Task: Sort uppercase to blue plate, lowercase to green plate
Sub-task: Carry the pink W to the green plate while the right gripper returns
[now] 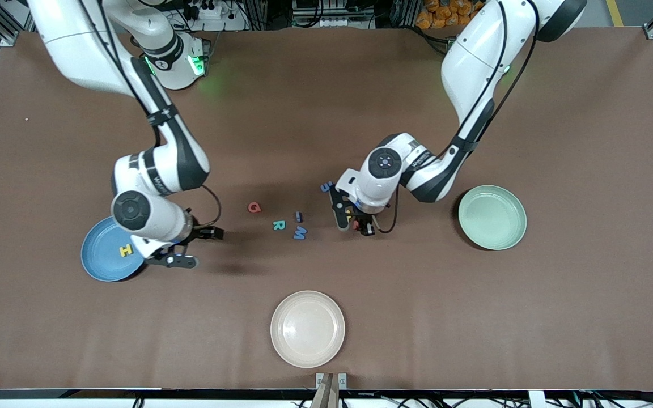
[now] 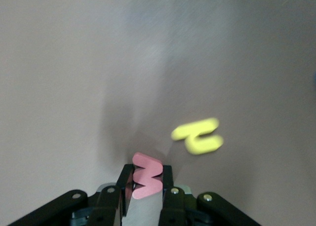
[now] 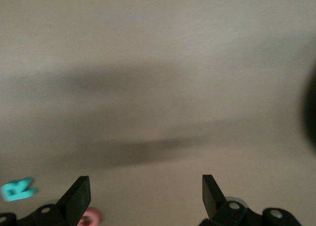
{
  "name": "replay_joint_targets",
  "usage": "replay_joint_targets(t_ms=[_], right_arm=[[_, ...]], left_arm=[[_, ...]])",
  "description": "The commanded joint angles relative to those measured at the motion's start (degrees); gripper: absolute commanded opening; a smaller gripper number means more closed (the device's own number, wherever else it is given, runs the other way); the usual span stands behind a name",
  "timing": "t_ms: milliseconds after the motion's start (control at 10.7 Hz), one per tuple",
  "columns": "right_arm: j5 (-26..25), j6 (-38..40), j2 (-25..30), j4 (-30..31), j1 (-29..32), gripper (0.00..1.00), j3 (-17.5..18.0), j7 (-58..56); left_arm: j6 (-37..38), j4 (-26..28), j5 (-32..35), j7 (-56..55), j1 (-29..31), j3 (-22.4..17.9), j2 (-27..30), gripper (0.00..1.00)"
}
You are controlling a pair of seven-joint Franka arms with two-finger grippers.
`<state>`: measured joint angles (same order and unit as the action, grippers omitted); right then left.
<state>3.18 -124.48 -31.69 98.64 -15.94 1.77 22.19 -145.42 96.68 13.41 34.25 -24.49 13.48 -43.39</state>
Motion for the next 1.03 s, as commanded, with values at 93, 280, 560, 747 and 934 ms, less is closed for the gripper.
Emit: replay_joint_targets(t_ms=[93, 280, 560, 747, 934], right_arm=[[1.5, -6.9, 0.6, 4.3, -2.4, 1.0, -0.3, 0.1], [1.2, -14.9, 1.3, 9.9, -3.0, 1.0, -0.3, -7.9], [1.3, -17.5, 5.2, 16.7, -5.0, 1.0, -0.2, -12.2], [1.3, -20.2, 6.9, 20.6, -8.0, 1.0, -0.3, -11.9], [0.9, -28.8, 6.7, 25.0, -9.5, 1.0, -0.4, -12.6]], left_arm=[[12.6, 0.7, -1.1, 4.7, 8.6, 0.2, 6.3, 0.0], [19.2, 0.7, -2.0, 4.9, 13.7, 0.2, 8.7, 0.0], [26.7, 1.0, -2.9, 4.8, 21.2, 0.2, 11.3, 0.0], [28.4, 3.6, -5.0, 4.9, 25.8, 0.1, 11.5, 0.0], [28.4, 6.2, -8.9, 4.8, 26.9, 0.1, 10.7, 0.0]])
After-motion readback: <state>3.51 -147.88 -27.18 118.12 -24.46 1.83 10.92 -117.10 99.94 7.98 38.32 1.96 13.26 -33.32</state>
